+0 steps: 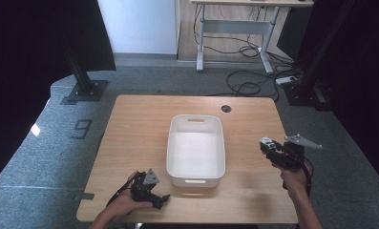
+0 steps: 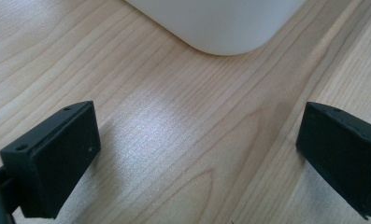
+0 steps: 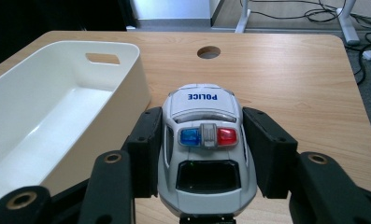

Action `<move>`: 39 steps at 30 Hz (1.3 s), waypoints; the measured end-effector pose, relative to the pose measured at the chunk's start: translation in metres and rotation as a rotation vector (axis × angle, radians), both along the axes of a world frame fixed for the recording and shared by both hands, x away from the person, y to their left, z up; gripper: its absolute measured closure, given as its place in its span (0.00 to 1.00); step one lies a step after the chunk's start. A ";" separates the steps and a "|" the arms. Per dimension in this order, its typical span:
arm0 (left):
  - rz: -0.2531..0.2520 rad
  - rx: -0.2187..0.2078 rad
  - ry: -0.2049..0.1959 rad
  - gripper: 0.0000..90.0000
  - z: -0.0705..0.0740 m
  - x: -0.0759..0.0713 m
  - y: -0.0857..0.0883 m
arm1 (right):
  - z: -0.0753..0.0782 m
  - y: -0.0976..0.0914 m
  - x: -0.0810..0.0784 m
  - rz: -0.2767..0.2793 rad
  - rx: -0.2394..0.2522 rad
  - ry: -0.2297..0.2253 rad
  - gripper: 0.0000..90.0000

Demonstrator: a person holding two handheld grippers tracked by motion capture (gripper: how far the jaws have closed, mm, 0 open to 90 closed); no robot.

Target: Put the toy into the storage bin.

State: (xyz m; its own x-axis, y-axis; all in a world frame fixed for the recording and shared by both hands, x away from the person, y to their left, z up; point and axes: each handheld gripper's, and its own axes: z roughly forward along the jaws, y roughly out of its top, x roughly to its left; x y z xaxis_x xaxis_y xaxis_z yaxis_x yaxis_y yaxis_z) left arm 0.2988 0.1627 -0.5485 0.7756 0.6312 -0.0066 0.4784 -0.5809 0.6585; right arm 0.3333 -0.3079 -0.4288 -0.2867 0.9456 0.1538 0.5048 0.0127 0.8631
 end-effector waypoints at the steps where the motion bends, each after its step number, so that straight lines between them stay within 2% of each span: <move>1: 0.000 0.000 0.000 0.00 0.000 0.000 0.000 | 0.000 0.000 0.000 0.001 0.000 0.000 0.56; 17: -0.001 0.001 0.001 0.00 0.000 0.000 0.000 | 0.005 0.010 0.000 0.016 0.006 -0.010 0.56; 28: 0.001 0.001 0.000 0.00 0.000 0.000 0.000 | 0.003 0.028 0.001 0.046 -0.015 -0.006 0.56; 39: 0.001 0.001 0.000 0.00 0.000 0.000 0.000 | 0.005 0.037 0.003 0.061 -0.020 -0.005 0.56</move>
State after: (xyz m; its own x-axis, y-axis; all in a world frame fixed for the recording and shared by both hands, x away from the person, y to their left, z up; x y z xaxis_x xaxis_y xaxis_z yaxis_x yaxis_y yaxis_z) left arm 0.2987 0.1627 -0.5484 0.7751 0.6319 -0.0057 0.4787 -0.5812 0.6581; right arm 0.3362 -0.2709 -0.4240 -0.3445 0.9293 0.1333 0.4986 0.0608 0.8647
